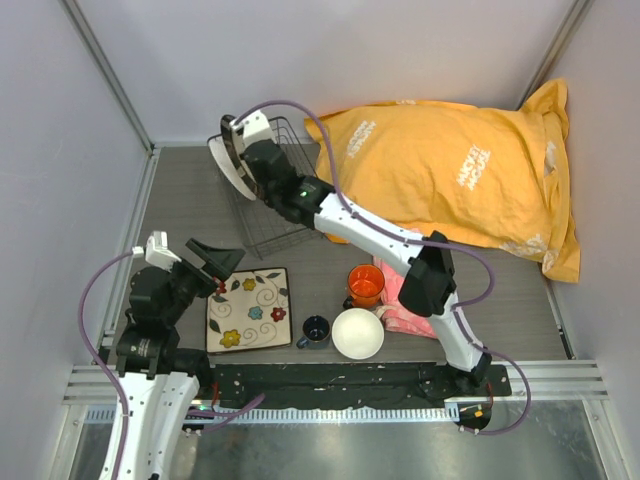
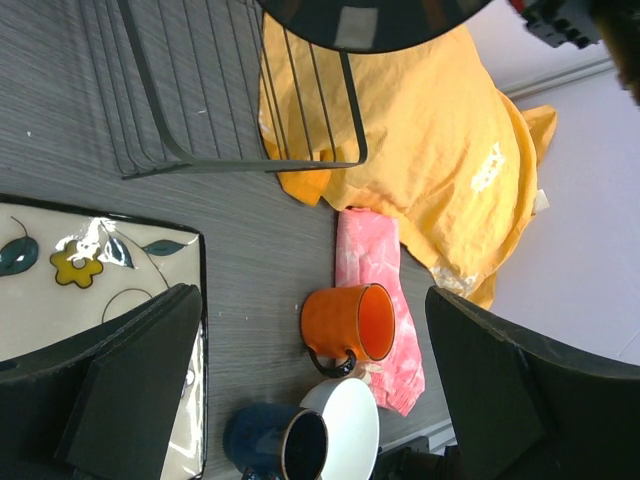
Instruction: Load the mixed dishes into the dish rack
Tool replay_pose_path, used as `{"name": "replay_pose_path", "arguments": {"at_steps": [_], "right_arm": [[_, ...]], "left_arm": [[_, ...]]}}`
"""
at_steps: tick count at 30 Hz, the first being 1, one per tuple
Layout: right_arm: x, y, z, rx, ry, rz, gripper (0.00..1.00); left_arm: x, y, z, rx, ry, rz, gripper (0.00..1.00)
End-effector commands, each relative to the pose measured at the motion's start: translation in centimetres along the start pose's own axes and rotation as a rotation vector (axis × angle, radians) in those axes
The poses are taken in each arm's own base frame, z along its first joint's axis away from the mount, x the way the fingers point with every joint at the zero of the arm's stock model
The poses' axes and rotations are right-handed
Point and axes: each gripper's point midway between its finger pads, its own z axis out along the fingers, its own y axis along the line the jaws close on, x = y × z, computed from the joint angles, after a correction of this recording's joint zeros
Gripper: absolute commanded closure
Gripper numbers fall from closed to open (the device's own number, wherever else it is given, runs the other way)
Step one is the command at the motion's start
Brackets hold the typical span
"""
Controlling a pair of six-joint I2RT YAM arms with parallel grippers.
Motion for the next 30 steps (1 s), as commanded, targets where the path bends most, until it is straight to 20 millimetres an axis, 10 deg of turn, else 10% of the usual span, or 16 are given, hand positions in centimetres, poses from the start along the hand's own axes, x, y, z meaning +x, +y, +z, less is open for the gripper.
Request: {"name": "replay_pose_path", "arguments": {"at_steps": [1,30], "right_arm": [[-9.4,-5.4,-1.8,0.253,-0.271,0.140,0.99],[-6.3,-2.9,2.5,0.359,-0.336,0.118,0.99]], "left_arm": [[-0.6,-1.3,-0.9,0.042,-0.022,0.040,0.00],[0.2,0.1,0.4,0.022,0.008,0.056,0.00]]}}
